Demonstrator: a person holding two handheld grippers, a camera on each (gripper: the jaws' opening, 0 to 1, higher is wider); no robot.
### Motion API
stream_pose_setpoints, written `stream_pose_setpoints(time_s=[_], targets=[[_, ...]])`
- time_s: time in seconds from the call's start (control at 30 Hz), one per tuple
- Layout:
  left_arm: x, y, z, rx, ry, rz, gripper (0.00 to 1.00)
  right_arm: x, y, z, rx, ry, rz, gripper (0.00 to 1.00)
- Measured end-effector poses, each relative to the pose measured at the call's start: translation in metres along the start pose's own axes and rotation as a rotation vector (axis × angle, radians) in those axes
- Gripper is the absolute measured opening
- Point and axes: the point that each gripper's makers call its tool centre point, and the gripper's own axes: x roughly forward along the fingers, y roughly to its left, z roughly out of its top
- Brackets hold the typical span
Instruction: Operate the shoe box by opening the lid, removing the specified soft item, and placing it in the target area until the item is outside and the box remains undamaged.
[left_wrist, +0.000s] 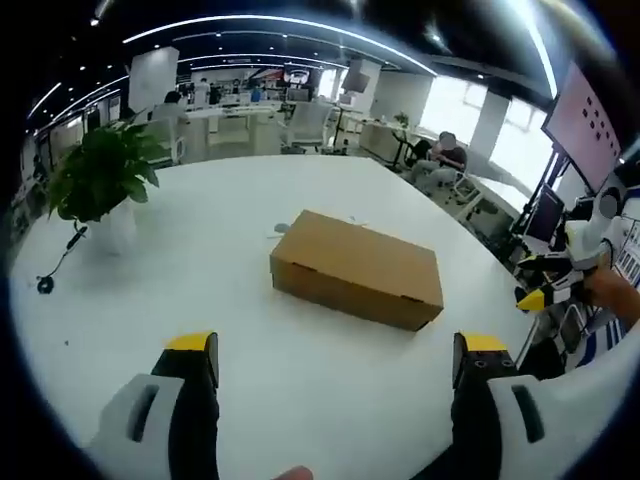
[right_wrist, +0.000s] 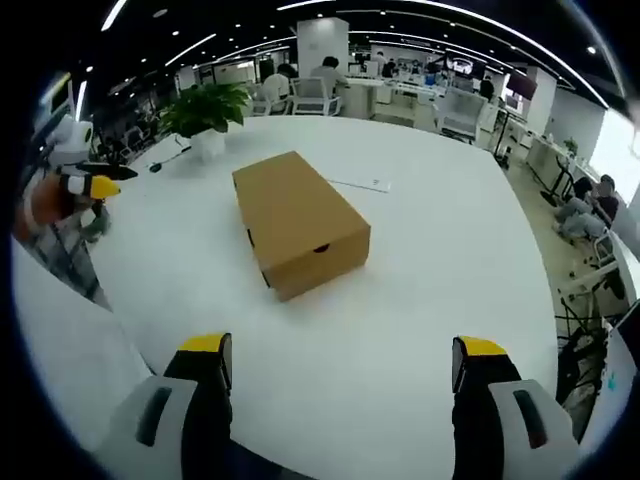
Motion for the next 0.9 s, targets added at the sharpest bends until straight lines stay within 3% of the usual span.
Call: stream_pose_setpoints(time_s=[0.53,0.7,0.77,0.9], targets=[[0.001,-0.001,0.001,-0.007,-0.001,0.007,0.99,0.003,-0.001,0.011,-0.004,-0.016,0.005,0.93],[0.001,-0.005,0.002,-0.012,-0.003,0.002,0.99,0.002,0.000,0.014,0.001,-0.034,0.018,0.93],[0.001,-0.007,0.003,0.006,-0.006,0.005,0.99,0.003,0.003,0.020,0.022,-0.071,0.034,0.93],[0.002,-0.007,0.004,0.002,-0.012,0.005,0.99,0.004,0.005,0.018,0.019,-0.066,0.044,0.93]])
